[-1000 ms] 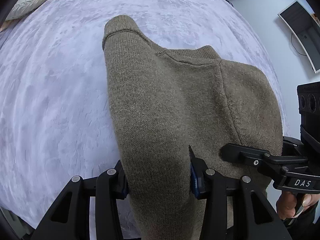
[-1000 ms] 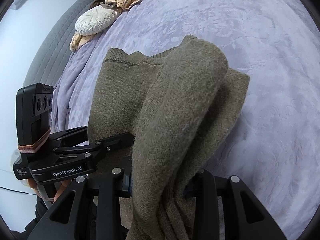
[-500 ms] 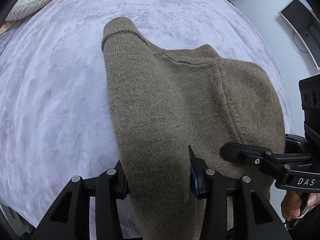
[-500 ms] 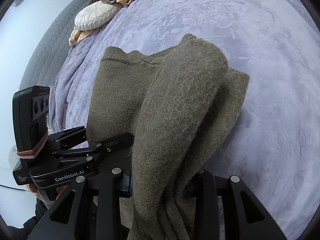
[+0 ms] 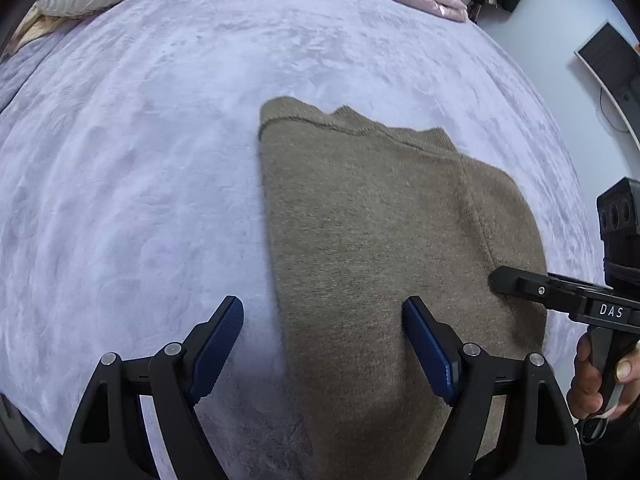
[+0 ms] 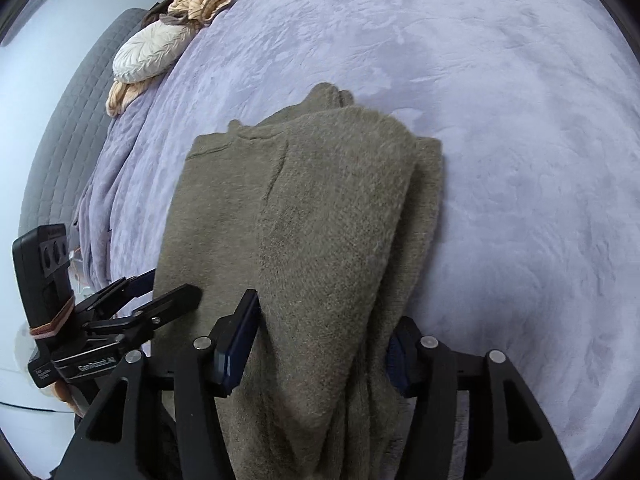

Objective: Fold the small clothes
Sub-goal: 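Lower the folded end onto the sweater and open both grippers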

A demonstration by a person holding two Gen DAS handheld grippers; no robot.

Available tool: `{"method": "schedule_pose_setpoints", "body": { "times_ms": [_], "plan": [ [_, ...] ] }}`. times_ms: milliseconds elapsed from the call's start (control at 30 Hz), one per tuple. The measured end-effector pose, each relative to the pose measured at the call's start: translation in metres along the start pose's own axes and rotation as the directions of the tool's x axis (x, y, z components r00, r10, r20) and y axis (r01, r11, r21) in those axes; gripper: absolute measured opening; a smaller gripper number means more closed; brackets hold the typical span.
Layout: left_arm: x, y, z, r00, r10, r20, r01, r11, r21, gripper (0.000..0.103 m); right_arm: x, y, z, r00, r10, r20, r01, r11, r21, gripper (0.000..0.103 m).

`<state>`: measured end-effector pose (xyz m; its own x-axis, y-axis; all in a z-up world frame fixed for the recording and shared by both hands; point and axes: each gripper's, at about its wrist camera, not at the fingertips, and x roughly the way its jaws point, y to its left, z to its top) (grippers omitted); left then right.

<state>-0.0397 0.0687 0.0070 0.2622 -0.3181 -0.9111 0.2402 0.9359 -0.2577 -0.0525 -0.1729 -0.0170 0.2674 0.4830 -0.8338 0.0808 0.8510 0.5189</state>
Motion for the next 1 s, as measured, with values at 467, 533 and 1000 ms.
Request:
{"method": "schedule_pose_setpoints", "body": {
  "times_ms": [467,533,1000],
  "plan": [
    [-0.058,-0.051,-0.057,0.981,-0.091,0.17,0.043,0.963,0.266,0.082,-0.071,0.068,-0.073,0.973,0.148,0.178,-0.056,0.896,-0.44,0.062],
    [-0.057,-0.061,-0.064,0.979,-0.111,0.174,0.054,0.952,0.302,0.082,-0.066,0.071,-0.084,0.972,0.198,0.128,-0.116,0.875,-0.471,0.062],
    [-0.024,-0.073,-0.078,0.991,-0.072,0.117,0.027,0.937,0.347,0.082,-0.017,0.018,-0.107,0.976,0.214,0.038,-0.188,0.921,-0.342,0.062]
  ]
}}
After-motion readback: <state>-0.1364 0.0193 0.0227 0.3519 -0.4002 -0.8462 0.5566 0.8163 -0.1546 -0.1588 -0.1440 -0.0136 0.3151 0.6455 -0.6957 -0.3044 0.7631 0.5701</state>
